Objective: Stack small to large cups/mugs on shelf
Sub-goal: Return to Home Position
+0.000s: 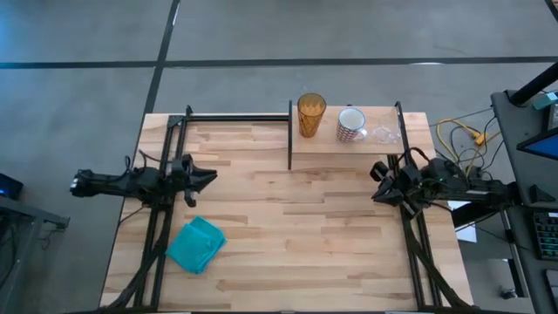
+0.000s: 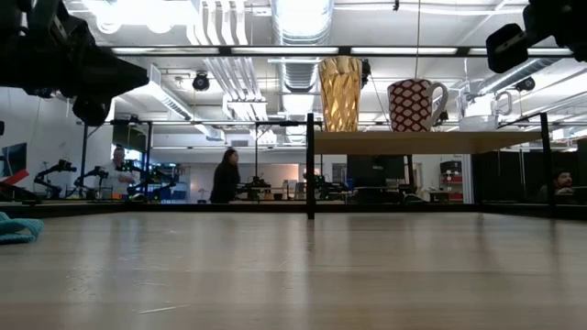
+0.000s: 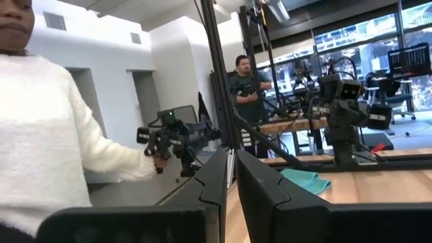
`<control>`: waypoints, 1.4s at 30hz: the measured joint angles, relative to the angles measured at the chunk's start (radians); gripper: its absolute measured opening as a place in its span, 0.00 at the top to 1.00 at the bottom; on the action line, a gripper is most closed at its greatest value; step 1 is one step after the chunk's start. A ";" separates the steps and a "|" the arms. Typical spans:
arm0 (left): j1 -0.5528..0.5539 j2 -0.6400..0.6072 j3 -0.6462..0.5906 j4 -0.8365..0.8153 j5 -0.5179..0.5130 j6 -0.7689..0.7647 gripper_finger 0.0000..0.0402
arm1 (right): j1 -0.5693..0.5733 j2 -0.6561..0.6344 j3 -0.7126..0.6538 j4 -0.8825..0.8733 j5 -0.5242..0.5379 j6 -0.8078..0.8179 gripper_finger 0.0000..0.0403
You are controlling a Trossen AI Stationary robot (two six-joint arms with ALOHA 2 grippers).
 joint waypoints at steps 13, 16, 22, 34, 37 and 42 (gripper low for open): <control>0.000 0.000 -0.066 0.093 0.025 -0.046 0.86 | 0.000 0.003 -0.086 0.090 0.027 0.095 0.93; 0.000 0.001 -0.066 0.094 0.026 -0.046 0.86 | 0.000 0.003 -0.086 0.082 0.027 0.097 0.93; 0.000 0.007 -0.069 0.097 0.025 -0.044 0.86 | 0.001 0.004 -0.086 -0.010 0.077 0.102 0.93; 0.000 0.019 -0.071 0.108 0.022 -0.045 0.86 | 0.000 0.003 -0.085 -0.087 0.119 0.204 0.93; 0.000 0.023 -0.072 0.109 0.022 -0.045 0.86 | 0.000 0.003 -0.085 -0.171 0.117 0.262 0.93; 0.000 0.027 -0.072 0.112 0.022 -0.048 0.86 | 0.000 0.017 -0.084 -0.197 0.111 0.290 0.93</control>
